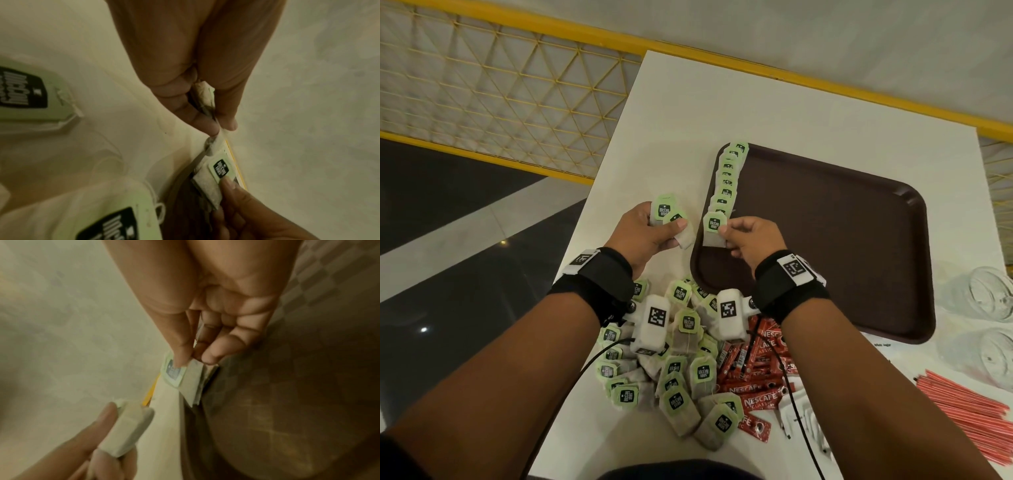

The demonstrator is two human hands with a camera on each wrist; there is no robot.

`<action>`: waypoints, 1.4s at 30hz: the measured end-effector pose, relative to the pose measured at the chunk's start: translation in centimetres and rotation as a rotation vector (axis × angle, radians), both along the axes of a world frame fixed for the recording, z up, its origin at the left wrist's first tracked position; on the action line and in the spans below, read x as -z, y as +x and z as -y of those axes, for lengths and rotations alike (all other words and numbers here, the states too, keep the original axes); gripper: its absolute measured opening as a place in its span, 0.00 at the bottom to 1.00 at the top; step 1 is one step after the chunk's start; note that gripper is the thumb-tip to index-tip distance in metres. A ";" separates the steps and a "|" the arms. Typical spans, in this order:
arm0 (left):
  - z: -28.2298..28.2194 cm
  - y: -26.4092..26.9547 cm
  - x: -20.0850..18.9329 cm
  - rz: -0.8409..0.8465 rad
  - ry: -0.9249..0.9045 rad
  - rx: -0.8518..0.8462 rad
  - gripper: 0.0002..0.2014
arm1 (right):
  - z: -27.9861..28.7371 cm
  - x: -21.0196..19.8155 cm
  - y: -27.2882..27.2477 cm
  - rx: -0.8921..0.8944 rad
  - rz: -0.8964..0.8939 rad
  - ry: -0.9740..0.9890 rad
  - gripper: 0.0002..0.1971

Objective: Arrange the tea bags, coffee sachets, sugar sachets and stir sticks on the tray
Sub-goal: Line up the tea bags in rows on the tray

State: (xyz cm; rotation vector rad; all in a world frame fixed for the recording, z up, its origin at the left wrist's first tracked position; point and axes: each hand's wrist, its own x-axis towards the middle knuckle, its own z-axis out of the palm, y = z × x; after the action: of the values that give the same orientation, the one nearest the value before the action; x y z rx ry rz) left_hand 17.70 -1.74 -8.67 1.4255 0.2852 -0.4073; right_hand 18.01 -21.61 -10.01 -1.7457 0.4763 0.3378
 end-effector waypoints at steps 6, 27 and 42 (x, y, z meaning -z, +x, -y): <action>-0.5 -0.2 0.2 -0.014 0.007 -0.029 0.15 | -0.1 1.2 1.1 0.002 0.005 -0.221 0.05; -0.9 0.1 0.4 -0.032 0.038 -0.033 0.19 | -0.7 0.3 2.9 -0.020 0.090 -0.449 0.20; 1.8 0.5 -1.3 -0.016 0.006 0.070 0.09 | -1.2 -4.0 0.3 -0.349 0.094 -0.105 0.06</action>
State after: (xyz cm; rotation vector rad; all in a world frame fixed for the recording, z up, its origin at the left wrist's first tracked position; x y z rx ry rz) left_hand 18.16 -3.52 -7.36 1.4416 0.2499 -0.4751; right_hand 18.33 -20.44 -5.98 -1.9384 0.1205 0.4811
